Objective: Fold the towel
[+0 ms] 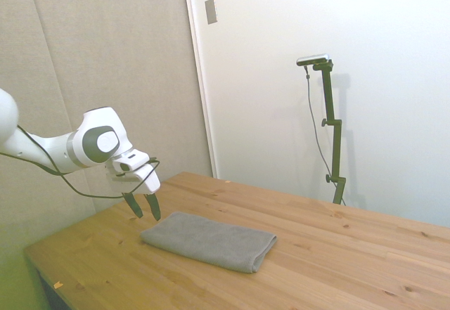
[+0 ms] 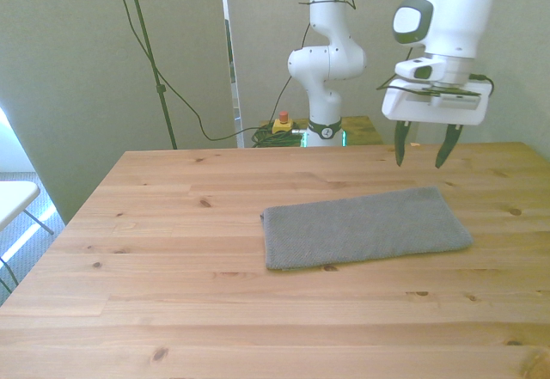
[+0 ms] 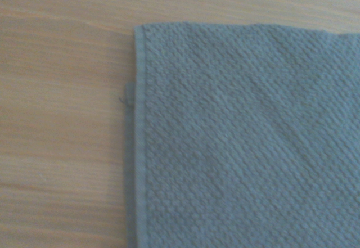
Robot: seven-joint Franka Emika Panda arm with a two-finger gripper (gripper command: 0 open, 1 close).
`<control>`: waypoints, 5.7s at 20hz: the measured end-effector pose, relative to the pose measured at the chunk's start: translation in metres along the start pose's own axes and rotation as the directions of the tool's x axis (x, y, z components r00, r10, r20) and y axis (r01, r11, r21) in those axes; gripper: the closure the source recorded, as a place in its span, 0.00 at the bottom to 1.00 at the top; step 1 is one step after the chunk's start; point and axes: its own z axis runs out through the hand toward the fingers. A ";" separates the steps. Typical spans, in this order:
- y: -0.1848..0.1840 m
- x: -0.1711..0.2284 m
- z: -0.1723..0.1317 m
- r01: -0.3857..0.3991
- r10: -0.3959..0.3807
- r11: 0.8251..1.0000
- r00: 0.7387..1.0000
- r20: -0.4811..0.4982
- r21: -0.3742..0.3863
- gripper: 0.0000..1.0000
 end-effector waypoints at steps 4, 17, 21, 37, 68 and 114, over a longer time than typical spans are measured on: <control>-0.046 -0.010 0.024 0.000 -0.003 0.997 0.999 -0.044 -0.072 0.00; -0.078 -0.043 0.062 -0.007 -0.058 0.968 0.967 -0.248 -0.250 0.00; -0.072 -0.038 0.068 -0.003 -0.079 0.959 0.957 -0.279 -0.283 0.00; -0.054 -0.019 0.073 -0.007 -0.041 0.984 0.964 -0.263 -0.179 1.00; 0.110 0.147 -0.053 -0.236 0.256 0.955 0.962 -0.098 0.183 1.00; 0.314 0.109 -0.041 -0.139 0.096 0.970 0.974 0.207 0.200 0.00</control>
